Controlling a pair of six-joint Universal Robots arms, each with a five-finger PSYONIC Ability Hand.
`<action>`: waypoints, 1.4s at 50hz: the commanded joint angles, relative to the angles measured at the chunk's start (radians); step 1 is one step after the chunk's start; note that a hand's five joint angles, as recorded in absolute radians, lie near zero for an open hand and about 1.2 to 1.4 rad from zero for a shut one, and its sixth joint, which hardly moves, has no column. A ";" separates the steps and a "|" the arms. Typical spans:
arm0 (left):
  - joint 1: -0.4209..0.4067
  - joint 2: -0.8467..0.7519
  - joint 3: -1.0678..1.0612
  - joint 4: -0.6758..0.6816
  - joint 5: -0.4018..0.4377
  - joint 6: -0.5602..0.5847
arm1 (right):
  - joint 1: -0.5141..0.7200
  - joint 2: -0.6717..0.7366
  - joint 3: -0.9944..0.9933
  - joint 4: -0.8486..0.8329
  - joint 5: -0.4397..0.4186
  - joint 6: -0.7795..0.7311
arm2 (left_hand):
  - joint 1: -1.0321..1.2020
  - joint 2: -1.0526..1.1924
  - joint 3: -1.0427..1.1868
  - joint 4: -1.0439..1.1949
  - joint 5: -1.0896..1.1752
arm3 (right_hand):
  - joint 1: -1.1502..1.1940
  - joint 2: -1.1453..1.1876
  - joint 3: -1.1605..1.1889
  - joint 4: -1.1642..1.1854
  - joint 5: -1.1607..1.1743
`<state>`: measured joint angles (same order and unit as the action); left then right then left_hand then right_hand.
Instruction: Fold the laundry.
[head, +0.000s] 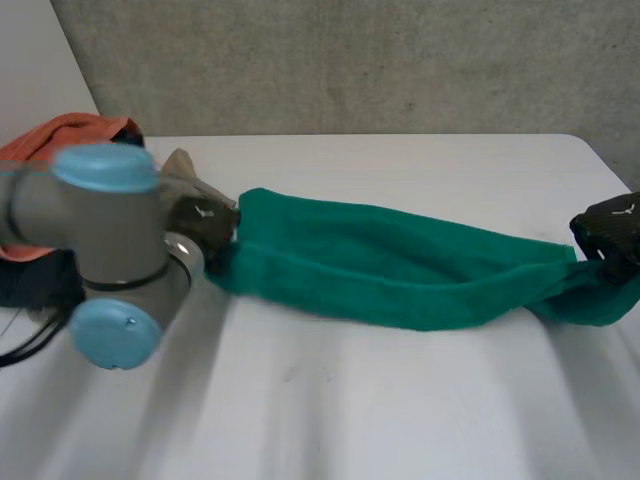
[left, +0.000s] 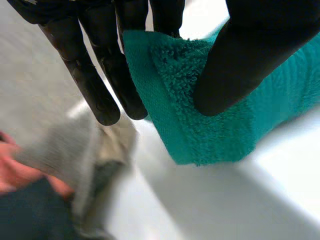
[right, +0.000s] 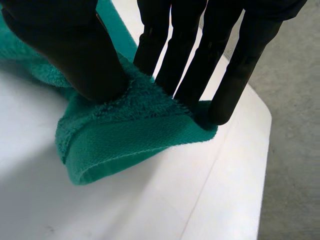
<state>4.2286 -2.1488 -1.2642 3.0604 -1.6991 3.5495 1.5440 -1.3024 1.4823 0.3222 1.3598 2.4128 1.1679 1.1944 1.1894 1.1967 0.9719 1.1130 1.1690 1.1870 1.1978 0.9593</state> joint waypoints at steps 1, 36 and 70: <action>0.042 0.329 -0.061 0.000 0.004 -0.005 | -0.007 -0.127 -0.040 0.043 0.005 -0.043 | 0.228 0.202 0.207 0.200 0.250 | 0.283 0.227 0.209 0.198 0.262; 0.134 -0.059 0.495 0.311 0.036 0.066 | 0.116 0.184 -0.436 -0.349 0.303 -0.233 | 0.228 0.202 0.207 0.200 0.250 | 0.283 0.227 0.209 0.198 0.262; 0.128 -0.074 -0.101 0.607 0.075 -0.005 | 0.197 0.414 -0.159 -0.775 0.211 -0.066 | 0.228 0.202 0.207 0.200 0.250 | 0.283 0.227 0.209 0.198 0.262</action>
<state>4.3611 -2.2356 -1.2210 3.7022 -1.6353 3.5336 1.7455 -0.9309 1.2983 -0.5107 1.5687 2.3548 1.1679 1.1991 1.1952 1.2010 0.9720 1.1130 1.1838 1.1940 1.2021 1.0131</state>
